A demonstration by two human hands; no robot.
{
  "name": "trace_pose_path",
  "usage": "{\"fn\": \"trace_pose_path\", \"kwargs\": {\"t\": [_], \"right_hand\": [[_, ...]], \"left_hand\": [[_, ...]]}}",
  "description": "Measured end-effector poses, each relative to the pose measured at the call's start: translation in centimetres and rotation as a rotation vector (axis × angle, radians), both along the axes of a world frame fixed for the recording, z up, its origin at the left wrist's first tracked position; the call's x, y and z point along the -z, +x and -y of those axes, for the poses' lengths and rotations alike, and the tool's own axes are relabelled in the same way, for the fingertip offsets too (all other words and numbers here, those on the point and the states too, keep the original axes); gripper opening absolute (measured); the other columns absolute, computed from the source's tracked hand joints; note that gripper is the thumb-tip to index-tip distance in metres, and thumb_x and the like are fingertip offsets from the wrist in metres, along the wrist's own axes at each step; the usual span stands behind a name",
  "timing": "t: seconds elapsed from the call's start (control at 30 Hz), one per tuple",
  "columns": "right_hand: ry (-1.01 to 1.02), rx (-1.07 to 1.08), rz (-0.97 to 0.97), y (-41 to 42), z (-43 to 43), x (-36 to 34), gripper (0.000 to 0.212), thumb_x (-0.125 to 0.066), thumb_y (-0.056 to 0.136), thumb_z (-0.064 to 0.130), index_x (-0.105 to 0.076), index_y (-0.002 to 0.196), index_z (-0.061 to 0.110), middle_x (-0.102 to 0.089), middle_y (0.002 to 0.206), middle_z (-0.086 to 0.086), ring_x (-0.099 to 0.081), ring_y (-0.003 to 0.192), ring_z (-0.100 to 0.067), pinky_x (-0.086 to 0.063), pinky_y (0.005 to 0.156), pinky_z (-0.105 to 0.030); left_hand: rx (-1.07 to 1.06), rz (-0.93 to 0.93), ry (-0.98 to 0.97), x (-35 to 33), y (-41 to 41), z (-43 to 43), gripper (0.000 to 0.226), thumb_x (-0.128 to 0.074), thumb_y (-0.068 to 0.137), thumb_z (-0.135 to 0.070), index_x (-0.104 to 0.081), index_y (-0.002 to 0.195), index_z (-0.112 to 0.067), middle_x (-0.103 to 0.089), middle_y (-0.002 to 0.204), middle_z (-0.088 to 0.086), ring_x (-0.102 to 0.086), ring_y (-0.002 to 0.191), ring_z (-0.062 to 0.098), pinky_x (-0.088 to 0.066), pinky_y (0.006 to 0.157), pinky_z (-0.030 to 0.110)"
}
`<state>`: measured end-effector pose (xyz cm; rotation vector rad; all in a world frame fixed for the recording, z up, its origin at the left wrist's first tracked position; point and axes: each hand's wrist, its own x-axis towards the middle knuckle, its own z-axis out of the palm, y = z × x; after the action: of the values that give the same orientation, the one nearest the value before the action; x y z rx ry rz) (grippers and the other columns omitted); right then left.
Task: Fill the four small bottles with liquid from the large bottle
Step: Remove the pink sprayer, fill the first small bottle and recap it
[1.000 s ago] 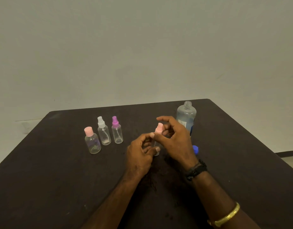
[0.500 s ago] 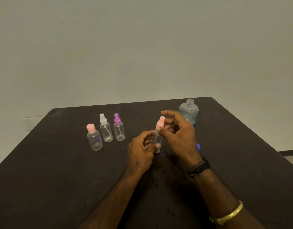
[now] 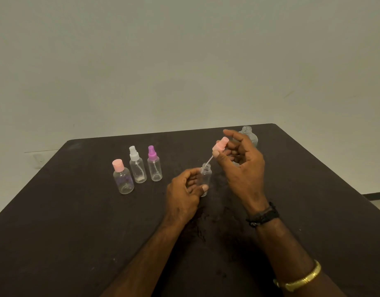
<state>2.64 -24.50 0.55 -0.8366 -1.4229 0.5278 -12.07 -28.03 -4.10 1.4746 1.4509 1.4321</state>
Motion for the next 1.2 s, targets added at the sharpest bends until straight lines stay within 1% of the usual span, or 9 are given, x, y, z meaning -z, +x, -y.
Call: {"fn": "trace_pose_path", "kwargs": {"t": [0.2,0.27,0.37,0.47,0.63,0.7,0.77,0.87,1.2], "right_hand": [[0.025,0.031,-0.073,0.3,0.1,-0.4,0.042,-0.080,0.090,0.015,-0.065,0.129,0.019,-0.073,0.098,-0.002,-0.068,0.084,-0.015,-0.057,0.075,-0.024],[0.027,0.052,-0.085,0.3,0.1,-0.4,0.041,-0.079,0.090,0.016,-0.065,0.127,0.022,-0.073,0.097,-0.003,-0.068,0.084,-0.014,-0.056,0.073,-0.023],[0.013,0.088,-0.076,0.5,0.1,-0.4,0.035,-0.080,0.089,0.017,-0.067,0.122,0.024,-0.075,0.101,0.002,-0.071,0.088,-0.012,-0.057,0.073,-0.022],[-0.017,0.131,-0.029,0.8,0.0,-0.2,0.022,-0.080,0.088,0.017,-0.071,0.108,0.021,-0.074,0.098,0.010,-0.070,0.085,-0.008,-0.055,0.071,-0.019],[-0.156,0.196,0.195,1.3,-0.4,0.5,0.013,-0.082,0.083,0.017,-0.072,0.090,0.022,-0.071,0.082,0.016,-0.067,0.076,0.000,-0.055,0.065,-0.015],[-0.195,0.229,0.294,1.3,-0.5,0.9,0.013,-0.082,0.081,0.021,-0.070,0.084,0.024,-0.069,0.077,0.017,-0.066,0.072,0.002,-0.058,0.066,-0.019],[-0.226,0.269,0.389,1.2,-0.5,1.3,0.013,-0.082,0.080,0.027,-0.069,0.080,0.026,-0.068,0.074,0.017,-0.066,0.069,-0.002,-0.061,0.069,-0.030],[-0.289,0.328,0.526,1.1,-0.5,1.5,0.016,-0.081,0.080,0.034,-0.067,0.077,0.027,-0.065,0.072,0.016,-0.065,0.072,-0.006,-0.061,0.074,-0.037],[-0.507,0.325,0.719,1.3,-1.1,2.4,0.027,-0.083,0.082,0.038,-0.060,0.072,0.028,-0.066,0.082,0.008,-0.065,0.086,-0.015,-0.058,0.080,-0.036]], "left_hand": [[-0.007,0.032,-0.010,0.2,-0.1,-0.3,0.044,-0.078,0.084,-0.002,-0.068,0.123,-0.016,-0.074,0.110,-0.010,-0.070,0.098,-0.004,-0.056,0.082,0.013],[-0.024,0.054,-0.010,0.3,-0.2,-0.4,0.044,-0.080,0.082,-0.004,-0.068,0.122,-0.017,-0.075,0.110,-0.007,-0.071,0.099,0.001,-0.059,0.085,0.021],[-0.070,0.095,0.000,0.6,-0.4,-0.7,0.043,-0.082,0.080,-0.004,-0.070,0.120,-0.015,-0.077,0.108,-0.003,-0.074,0.099,0.008,-0.062,0.088,0.033],[-0.123,0.123,0.009,0.6,-0.6,-0.8,0.043,-0.083,0.079,-0.005,-0.070,0.119,-0.015,-0.076,0.107,-0.003,-0.074,0.097,0.008,-0.062,0.087,0.032],[-0.149,0.165,0.022,0.5,-0.7,-0.9,0.042,-0.083,0.079,-0.002,-0.069,0.118,-0.014,-0.076,0.107,-0.002,-0.074,0.096,0.007,-0.061,0.086,0.028],[-0.146,0.157,0.027,0.4,-0.7,-0.9,0.043,-0.083,0.080,-0.003,-0.069,0.119,-0.014,-0.076,0.108,-0.002,-0.074,0.096,0.007,-0.061,0.086,0.025],[-0.142,0.152,0.026,0.4,-0.7,-0.9,0.043,-0.083,0.080,-0.004,-0.068,0.119,-0.014,-0.075,0.108,-0.002,-0.074,0.097,0.007,-0.060,0.085,0.023],[-0.141,0.150,0.026,0.3,-0.7,-0.8,0.043,-0.083,0.079,-0.005,-0.068,0.118,-0.016,-0.075,0.107,-0.004,-0.074,0.096,0.006,-0.059,0.082,0.019],[-0.130,0.141,0.030,0.1,-0.5,-0.6,0.044,-0.086,0.076,-0.004,-0.070,0.117,-0.013,-0.076,0.103,-0.004,-0.075,0.092,0.006,-0.060,0.083,0.023]]}}
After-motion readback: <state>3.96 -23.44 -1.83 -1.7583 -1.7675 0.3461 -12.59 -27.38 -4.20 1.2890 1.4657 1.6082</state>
